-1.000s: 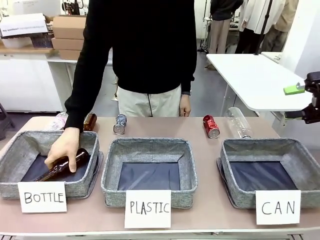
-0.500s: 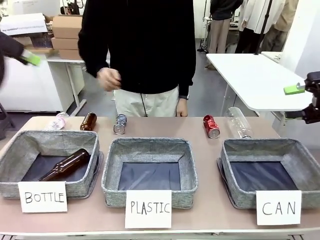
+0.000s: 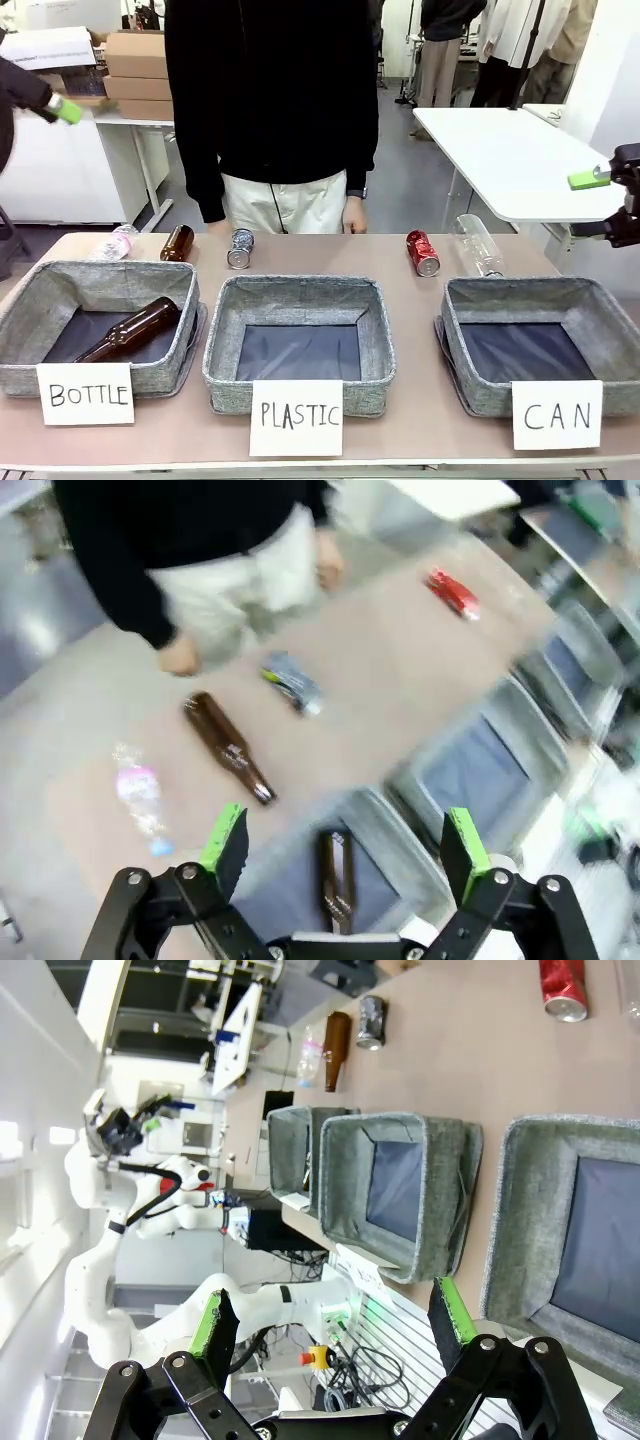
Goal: Sort the can waste into the basket.
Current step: Pick up the can waste from the table and place it in the right Fabric basket.
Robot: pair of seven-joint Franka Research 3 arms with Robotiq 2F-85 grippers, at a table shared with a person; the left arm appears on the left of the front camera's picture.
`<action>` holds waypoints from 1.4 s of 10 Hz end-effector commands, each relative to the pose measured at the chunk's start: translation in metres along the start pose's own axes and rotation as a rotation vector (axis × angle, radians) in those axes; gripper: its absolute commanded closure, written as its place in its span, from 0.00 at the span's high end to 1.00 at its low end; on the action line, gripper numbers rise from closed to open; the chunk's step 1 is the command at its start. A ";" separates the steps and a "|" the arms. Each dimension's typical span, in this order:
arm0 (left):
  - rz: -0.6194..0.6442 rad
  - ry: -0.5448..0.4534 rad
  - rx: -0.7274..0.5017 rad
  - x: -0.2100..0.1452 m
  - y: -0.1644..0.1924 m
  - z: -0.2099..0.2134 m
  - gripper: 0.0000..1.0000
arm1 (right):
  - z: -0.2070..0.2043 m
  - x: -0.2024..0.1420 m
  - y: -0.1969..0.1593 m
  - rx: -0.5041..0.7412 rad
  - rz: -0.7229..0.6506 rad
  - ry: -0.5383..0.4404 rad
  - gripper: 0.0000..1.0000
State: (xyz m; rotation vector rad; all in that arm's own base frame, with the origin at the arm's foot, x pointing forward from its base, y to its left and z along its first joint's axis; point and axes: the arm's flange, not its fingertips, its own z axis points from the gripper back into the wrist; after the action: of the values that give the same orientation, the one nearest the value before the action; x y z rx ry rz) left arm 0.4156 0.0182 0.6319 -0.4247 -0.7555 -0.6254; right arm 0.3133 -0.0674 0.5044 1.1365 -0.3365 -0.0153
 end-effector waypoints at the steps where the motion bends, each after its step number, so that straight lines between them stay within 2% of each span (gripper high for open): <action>1: 0.083 -0.048 0.283 0.034 0.045 -0.086 1.00 | 0.000 0.001 0.001 0.015 0.009 -0.005 1.00; 2: 0.039 -0.036 0.403 0.043 0.062 -0.122 1.00 | 0.000 0.001 0.001 0.015 0.009 -0.005 1.00; 3: 0.040 0.017 0.463 0.048 0.079 -0.156 1.00 | 0.000 0.001 0.001 0.015 0.009 -0.005 1.00; 4: 0.038 0.082 0.468 0.051 0.093 -0.186 1.00 | 0.000 0.001 0.001 0.015 0.009 -0.005 1.00; 6: 0.117 0.153 0.429 0.044 0.116 -0.229 1.00 | 0.000 0.001 0.001 0.015 0.009 -0.005 1.00; 7: 0.215 0.284 0.274 0.038 0.117 -0.226 1.00 | 0.000 0.001 0.001 0.015 0.009 -0.005 1.00; 8: 0.036 0.095 0.446 0.009 0.119 -0.242 1.00 | 0.000 0.001 0.001 0.015 0.009 -0.005 1.00; 9: 0.036 0.095 0.446 0.009 0.119 -0.242 1.00 | 0.000 0.001 0.001 0.015 0.009 -0.005 1.00; 10: 0.106 0.186 0.386 0.004 0.129 -0.250 1.00 | 0.000 0.001 0.001 0.015 0.009 -0.005 1.00; 11: 0.067 0.207 0.358 0.003 0.103 -0.269 1.00 | 0.000 0.001 0.001 0.015 0.009 -0.005 1.00; 12: 0.051 0.249 0.396 0.006 0.086 -0.295 1.00 | 0.000 0.001 0.001 0.015 0.009 -0.005 1.00; 14: 0.124 0.390 0.394 0.012 0.063 -0.335 1.00 | 0.000 0.001 0.001 0.015 0.009 -0.005 1.00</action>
State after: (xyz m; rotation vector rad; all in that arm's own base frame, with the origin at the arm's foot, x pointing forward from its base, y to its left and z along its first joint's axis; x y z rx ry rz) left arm 0.6196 -0.1066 0.4018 -0.0104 -0.5318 -0.4585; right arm 0.3134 -0.0675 0.5042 1.1357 -0.3356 -0.0160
